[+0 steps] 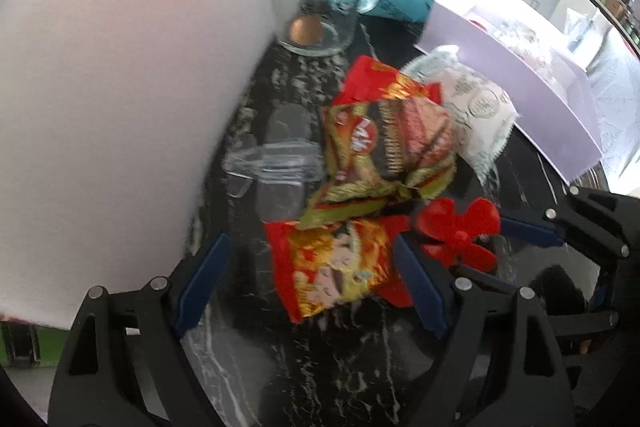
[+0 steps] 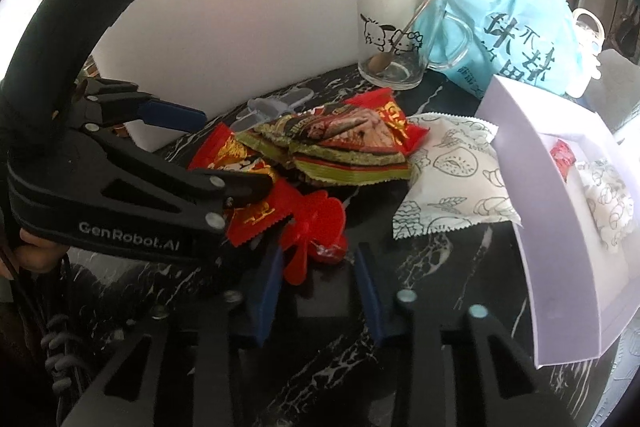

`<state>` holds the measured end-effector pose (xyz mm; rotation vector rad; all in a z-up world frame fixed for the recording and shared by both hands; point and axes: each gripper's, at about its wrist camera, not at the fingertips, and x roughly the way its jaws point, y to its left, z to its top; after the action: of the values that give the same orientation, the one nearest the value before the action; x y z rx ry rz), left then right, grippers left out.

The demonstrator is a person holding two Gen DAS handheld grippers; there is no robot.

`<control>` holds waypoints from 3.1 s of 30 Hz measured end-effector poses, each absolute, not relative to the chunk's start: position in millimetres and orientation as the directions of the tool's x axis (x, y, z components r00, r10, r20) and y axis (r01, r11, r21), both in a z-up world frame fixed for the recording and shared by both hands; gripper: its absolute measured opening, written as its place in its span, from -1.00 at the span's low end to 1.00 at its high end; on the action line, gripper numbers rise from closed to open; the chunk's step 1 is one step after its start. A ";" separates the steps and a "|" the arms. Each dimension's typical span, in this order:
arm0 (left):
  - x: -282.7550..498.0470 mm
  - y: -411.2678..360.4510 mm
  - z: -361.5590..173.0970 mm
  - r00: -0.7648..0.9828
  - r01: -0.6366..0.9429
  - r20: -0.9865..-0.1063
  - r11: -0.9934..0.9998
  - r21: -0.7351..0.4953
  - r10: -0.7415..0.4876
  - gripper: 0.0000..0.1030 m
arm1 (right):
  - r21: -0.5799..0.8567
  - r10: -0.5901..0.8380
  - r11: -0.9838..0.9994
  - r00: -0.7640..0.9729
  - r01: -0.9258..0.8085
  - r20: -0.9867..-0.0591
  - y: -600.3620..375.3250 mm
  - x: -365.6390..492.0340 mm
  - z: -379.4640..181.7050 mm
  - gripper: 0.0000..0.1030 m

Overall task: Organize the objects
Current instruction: 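Grasp the red plastic fan toy with the right gripper and lift it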

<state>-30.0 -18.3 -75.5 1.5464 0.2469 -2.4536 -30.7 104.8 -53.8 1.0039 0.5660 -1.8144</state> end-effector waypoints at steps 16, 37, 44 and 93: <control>-33.4 -14.0 -86.7 -0.389 0.283 -0.915 -0.959 -0.008 -0.106 0.64 | 0.128 -0.557 -0.482 -0.190 0.867 -0.808 117.6 -44.1 -54.2 0.09; -27.0 -26.7 -91.0 -0.406 0.264 -0.908 -0.965 -0.004 -0.107 0.69 | 0.097 -0.562 -0.469 -0.212 0.878 -0.800 105.9 -41.6 -66.6 -0.12; -28.2 -7.1 -86.1 -0.400 0.209 -0.914 -0.978 -0.018 -0.068 0.66 | 0.108 -0.543 -0.509 -0.221 0.854 -0.810 125.6 -50.2 -66.3 -0.13; -10.9 7.5 -80.0 -0.439 0.136 -0.898 -0.987 -0.091 0.023 0.14 | 0.188 -0.606 -0.534 -0.219 0.824 -0.765 150.4 -40.2 -61.5 -0.25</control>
<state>-10.9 7.5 -80.0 1.6260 0.2304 -2.5993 -40.2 150.4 -61.5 1.0272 0.3200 -1.8905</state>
